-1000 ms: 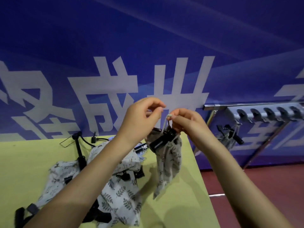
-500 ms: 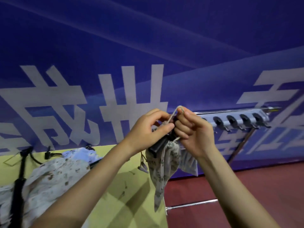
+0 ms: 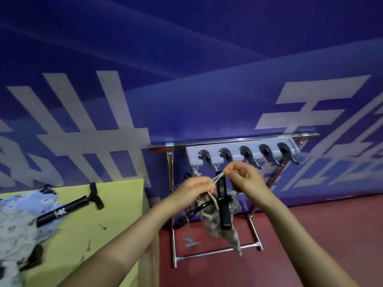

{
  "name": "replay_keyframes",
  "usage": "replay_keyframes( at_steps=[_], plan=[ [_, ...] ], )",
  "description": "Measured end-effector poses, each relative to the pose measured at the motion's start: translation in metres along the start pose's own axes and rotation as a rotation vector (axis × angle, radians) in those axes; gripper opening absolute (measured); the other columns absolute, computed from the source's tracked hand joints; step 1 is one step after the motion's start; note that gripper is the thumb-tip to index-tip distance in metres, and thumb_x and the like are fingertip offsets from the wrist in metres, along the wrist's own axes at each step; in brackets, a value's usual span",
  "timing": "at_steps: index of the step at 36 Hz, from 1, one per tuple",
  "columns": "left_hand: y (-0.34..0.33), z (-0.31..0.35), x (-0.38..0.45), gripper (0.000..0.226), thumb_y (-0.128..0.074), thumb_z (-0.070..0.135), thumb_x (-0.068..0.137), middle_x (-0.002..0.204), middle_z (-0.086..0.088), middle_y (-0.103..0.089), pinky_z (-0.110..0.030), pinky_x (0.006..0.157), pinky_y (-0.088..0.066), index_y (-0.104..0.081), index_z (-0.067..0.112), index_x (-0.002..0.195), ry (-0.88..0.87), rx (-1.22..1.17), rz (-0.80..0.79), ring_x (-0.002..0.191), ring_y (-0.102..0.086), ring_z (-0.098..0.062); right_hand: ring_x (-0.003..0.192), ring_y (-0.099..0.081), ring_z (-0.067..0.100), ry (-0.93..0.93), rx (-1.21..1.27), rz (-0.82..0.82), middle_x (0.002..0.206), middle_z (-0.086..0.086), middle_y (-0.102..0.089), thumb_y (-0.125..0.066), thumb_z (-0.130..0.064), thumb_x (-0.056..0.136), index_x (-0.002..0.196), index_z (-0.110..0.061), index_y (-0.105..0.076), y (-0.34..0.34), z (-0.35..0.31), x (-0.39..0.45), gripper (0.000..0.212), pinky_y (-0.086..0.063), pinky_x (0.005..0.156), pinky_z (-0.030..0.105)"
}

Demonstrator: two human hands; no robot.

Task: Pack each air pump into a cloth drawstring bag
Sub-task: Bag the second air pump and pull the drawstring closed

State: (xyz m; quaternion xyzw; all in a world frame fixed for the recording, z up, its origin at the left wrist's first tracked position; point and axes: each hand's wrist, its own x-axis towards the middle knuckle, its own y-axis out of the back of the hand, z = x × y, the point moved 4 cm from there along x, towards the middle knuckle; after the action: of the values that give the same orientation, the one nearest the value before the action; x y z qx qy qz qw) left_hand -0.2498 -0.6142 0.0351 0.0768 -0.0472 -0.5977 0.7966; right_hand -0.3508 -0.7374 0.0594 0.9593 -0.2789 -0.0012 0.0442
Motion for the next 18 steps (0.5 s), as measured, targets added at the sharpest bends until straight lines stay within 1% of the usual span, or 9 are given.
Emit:
replay_keyframes(
  at_steps=[4, 6, 7, 8, 9, 11, 13, 16, 18],
  plan=[
    [-0.008, -0.024, 0.024, 0.026, -0.050, 0.046, 0.079, 0.071, 0.017, -0.061, -0.022, 0.080, -0.039, -0.059, 0.023, 0.069, 0.051, 0.109, 0.006, 0.076, -0.053, -0.003, 0.046, -0.029, 0.011, -0.028, -0.089, -0.009, 0.055, 0.003, -0.037, -0.059, -0.018, 0.091, 0.074, -0.019, -0.053, 0.021, 0.026, 0.005, 0.019, -0.027, 0.044, 0.022],
    [-0.012, -0.037, 0.033, 0.027, -0.048, 0.050, 0.078, 0.075, 0.010, -0.061, -0.030, 0.079, -0.040, -0.064, 0.031, 0.069, 0.095, 0.172, 0.011, 0.078, -0.053, -0.011, 0.045, -0.030, 0.013, -0.050, -0.088, -0.009, 0.056, 0.006, -0.037, -0.058, -0.013, 0.094, 0.074, -0.018, -0.053, 0.029, 0.040, 0.008, 0.020, -0.029, 0.044, 0.025],
    [-0.014, -0.040, 0.035, 0.025, -0.048, 0.051, 0.079, 0.075, 0.002, -0.059, -0.032, 0.075, -0.039, -0.065, 0.035, 0.070, 0.119, 0.203, 0.006, 0.075, -0.051, -0.014, 0.044, -0.032, 0.014, -0.063, -0.090, 0.001, 0.055, 0.007, -0.038, -0.057, -0.010, 0.095, 0.075, -0.017, -0.054, 0.031, 0.046, 0.010, 0.022, -0.031, 0.044, 0.025],
    [-0.016, -0.041, 0.038, 0.024, -0.048, 0.050, 0.080, 0.074, -0.002, -0.056, -0.031, 0.070, -0.037, -0.064, 0.036, 0.070, 0.139, 0.220, 0.005, 0.071, -0.049, -0.014, 0.043, -0.034, 0.013, -0.075, -0.094, 0.007, 0.053, 0.005, -0.040, -0.056, -0.008, 0.096, 0.075, -0.016, -0.054, 0.033, 0.051, 0.011, 0.022, -0.033, 0.044, 0.024],
    [-0.017, -0.042, 0.041, 0.022, -0.050, 0.045, 0.084, 0.070, 0.000, -0.054, -0.029, 0.065, -0.036, -0.063, 0.033, 0.071, 0.164, 0.232, 0.009, 0.065, -0.046, -0.011, 0.042, -0.036, 0.012, -0.088, -0.091, 0.007, 0.051, 0.003, -0.041, -0.055, -0.007, 0.096, 0.075, -0.015, -0.054, 0.034, 0.057, 0.012, 0.023, -0.035, 0.044, 0.022],
    [-0.022, -0.045, 0.049, 0.022, -0.051, 0.025, 0.094, 0.064, 0.011, -0.054, -0.025, 0.056, -0.033, -0.059, 0.027, 0.074, 0.220, 0.231, 0.026, 0.055, -0.041, -0.005, 0.041, -0.038, 0.010, -0.111, -0.091, -0.006, 0.049, -0.002, -0.043, -0.055, -0.008, 0.096, 0.074, -0.016, -0.054, 0.035, 0.069, 0.015, 0.024, -0.036, 0.045, 0.025],
    [-0.030, -0.052, 0.057, 0.026, -0.048, 0.014, 0.098, 0.062, 0.009, -0.052, -0.022, 0.050, -0.032, -0.055, 0.023, 0.074, 0.277, 0.251, 0.040, 0.049, -0.040, -0.002, 0.042, -0.042, 0.011, -0.138, -0.101, -0.010, 0.050, -0.002, -0.046, -0.055, -0.010, 0.096, 0.074, -0.018, -0.055, 0.036, 0.081, 0.018, 0.024, -0.037, 0.048, 0.028],
    [-0.044, -0.062, 0.062, 0.025, -0.048, 0.015, 0.099, 0.061, 0.008, -0.045, -0.018, 0.051, -0.030, -0.051, 0.021, 0.075, 0.324, 0.291, 0.053, 0.048, -0.040, 0.002, 0.046, -0.044, 0.016, -0.165, -0.107, 0.000, 0.056, 0.008, -0.049, -0.056, -0.019, 0.094, 0.071, -0.024, -0.057, 0.039, 0.094, 0.019, 0.023, -0.036, 0.050, 0.030],
    [-0.050, -0.065, 0.063, 0.023, -0.049, 0.016, 0.099, 0.063, 0.007, -0.044, -0.018, 0.054, -0.030, -0.051, 0.020, 0.076, 0.325, 0.294, 0.082, 0.054, -0.039, -0.002, 0.047, -0.044, 0.015, -0.175, -0.070, 0.014, 0.057, 0.006, -0.053, -0.054, -0.013, 0.095, 0.073, -0.020, -0.057, 0.042, 0.101, 0.020, 0.024, -0.037, 0.050, 0.029]
  ],
)
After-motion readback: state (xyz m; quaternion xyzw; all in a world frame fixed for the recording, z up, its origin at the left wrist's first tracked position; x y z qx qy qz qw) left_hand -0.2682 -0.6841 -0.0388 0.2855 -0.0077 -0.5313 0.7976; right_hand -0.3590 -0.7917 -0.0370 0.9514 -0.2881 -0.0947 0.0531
